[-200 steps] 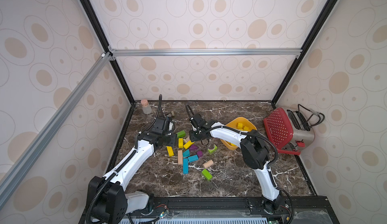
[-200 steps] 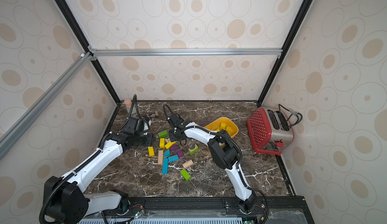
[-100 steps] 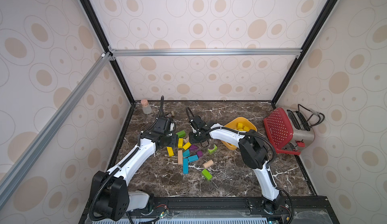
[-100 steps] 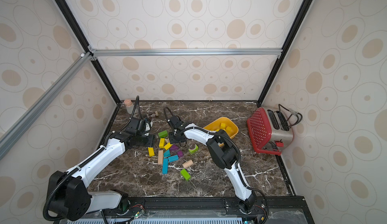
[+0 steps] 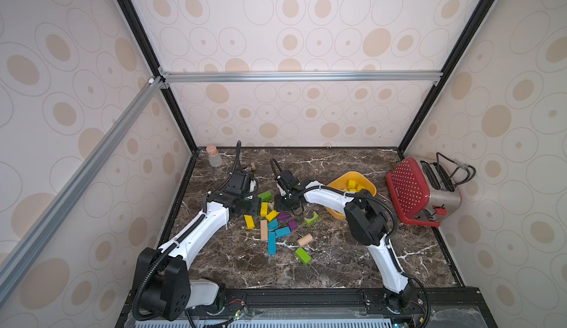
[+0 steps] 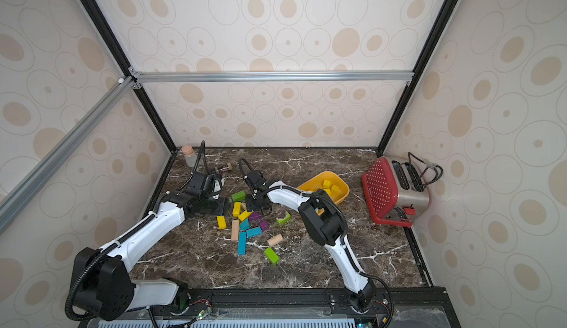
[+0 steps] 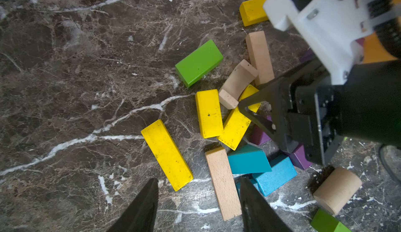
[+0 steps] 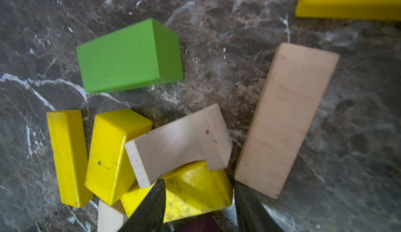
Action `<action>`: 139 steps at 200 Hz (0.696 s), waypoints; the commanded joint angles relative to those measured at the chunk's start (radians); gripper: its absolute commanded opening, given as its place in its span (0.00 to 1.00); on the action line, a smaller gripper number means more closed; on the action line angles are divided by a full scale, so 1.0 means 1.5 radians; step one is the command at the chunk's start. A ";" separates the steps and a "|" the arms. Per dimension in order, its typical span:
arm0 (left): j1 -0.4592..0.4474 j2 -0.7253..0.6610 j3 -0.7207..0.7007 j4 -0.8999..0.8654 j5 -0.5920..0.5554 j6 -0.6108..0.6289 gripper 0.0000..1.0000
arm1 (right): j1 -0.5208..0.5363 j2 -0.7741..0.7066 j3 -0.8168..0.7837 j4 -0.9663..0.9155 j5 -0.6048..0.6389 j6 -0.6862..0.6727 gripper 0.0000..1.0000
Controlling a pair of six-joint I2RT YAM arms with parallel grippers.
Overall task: Pick out the yellow building blocks
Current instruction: Pick up the building block from the center of the board.
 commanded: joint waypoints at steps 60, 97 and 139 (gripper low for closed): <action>0.019 -0.020 0.018 -0.004 -0.043 0.025 0.59 | 0.047 0.044 0.104 -0.173 0.109 -0.091 0.71; 0.029 -0.049 0.007 0.007 -0.066 0.023 0.59 | 0.072 0.060 0.139 -0.202 0.119 -0.135 0.75; 0.038 -0.056 0.006 0.009 -0.063 0.022 0.60 | 0.080 0.081 0.164 -0.223 0.127 -0.156 0.98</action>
